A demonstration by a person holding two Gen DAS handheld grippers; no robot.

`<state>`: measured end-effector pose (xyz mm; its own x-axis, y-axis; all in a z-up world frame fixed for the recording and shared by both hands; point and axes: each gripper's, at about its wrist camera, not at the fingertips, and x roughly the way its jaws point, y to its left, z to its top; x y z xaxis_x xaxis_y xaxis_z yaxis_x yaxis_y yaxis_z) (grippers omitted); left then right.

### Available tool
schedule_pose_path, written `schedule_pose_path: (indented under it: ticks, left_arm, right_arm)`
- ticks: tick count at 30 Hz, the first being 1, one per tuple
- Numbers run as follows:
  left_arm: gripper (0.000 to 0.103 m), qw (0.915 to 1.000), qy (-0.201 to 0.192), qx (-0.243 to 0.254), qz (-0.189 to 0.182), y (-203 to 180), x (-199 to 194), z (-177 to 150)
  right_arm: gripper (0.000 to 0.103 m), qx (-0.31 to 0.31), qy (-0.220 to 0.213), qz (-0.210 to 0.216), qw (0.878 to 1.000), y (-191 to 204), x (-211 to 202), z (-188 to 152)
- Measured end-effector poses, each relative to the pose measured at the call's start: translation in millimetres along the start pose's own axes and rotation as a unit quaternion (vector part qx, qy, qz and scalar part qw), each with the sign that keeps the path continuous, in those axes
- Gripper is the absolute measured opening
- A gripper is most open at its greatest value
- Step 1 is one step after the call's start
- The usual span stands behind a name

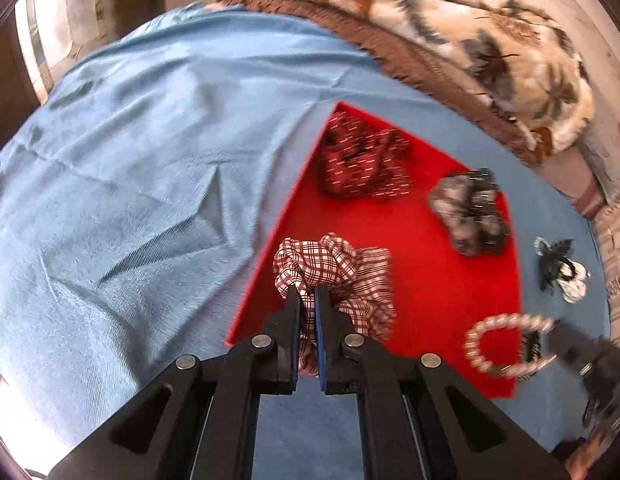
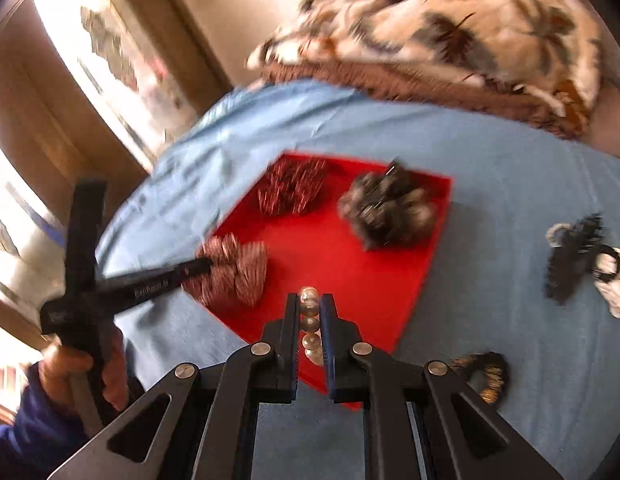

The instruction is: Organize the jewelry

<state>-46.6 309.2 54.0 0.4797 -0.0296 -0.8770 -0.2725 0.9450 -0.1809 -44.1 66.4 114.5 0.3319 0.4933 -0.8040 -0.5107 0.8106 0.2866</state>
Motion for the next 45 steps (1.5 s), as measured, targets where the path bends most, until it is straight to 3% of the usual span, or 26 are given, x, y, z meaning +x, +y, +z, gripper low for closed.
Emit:
schedule_pose_path:
  ticks: [5, 7, 11, 13, 15, 20, 24, 34, 45]
  left_arm:
    - [0.01, 0.9998, -0.002, -0.011, -0.016, 11, 2, -5]
    - [0.021, 0.9997, -0.007, -0.014, -0.018, 12, -3, -9]
    - [0.032, 0.9989, -0.023, -0.029, -0.03, 13, -19, -13]
    - [0.039, 0.9984, -0.033, -0.037, -0.026, 13, -28, -15]
    - [0.041, 0.9978, -0.046, -0.042, -0.021, 11, -40, -18]
    - [0.041, 0.9974, -0.06, -0.036, -0.018, 2, -60, -25]
    - [0.043, 0.9981, -0.061, 0.0, -0.008, -19, -66, -32]
    - [0.043, 0.9935, -0.031, 0.097, -0.05, -117, -65, -51]
    - [0.045, 0.9774, -0.011, 0.197, -0.075, -253, -34, -46]
  right_arm:
    - [0.011, -0.009, 0.042, -0.003, 0.999, 6, 43, -12]
    - [0.011, -0.016, 0.049, -0.011, 0.999, 8, 50, -16]
    - [0.012, -0.036, 0.046, -0.037, 0.998, 7, 48, -17]
    - [0.022, -0.036, 0.042, -0.038, 0.998, 4, 40, -17]
    - [0.048, -0.035, 0.032, -0.034, 0.998, 3, 30, -18]
    - [0.051, -0.043, 0.01, -0.052, 0.998, -8, -3, -35]
    - [0.051, -0.009, -0.006, -0.057, 0.998, -39, -39, -62]
    - [0.054, 0.113, -0.04, -0.114, 0.986, -147, -108, -113]
    - [0.059, 0.181, -0.089, -0.146, 0.969, -235, -130, -110]
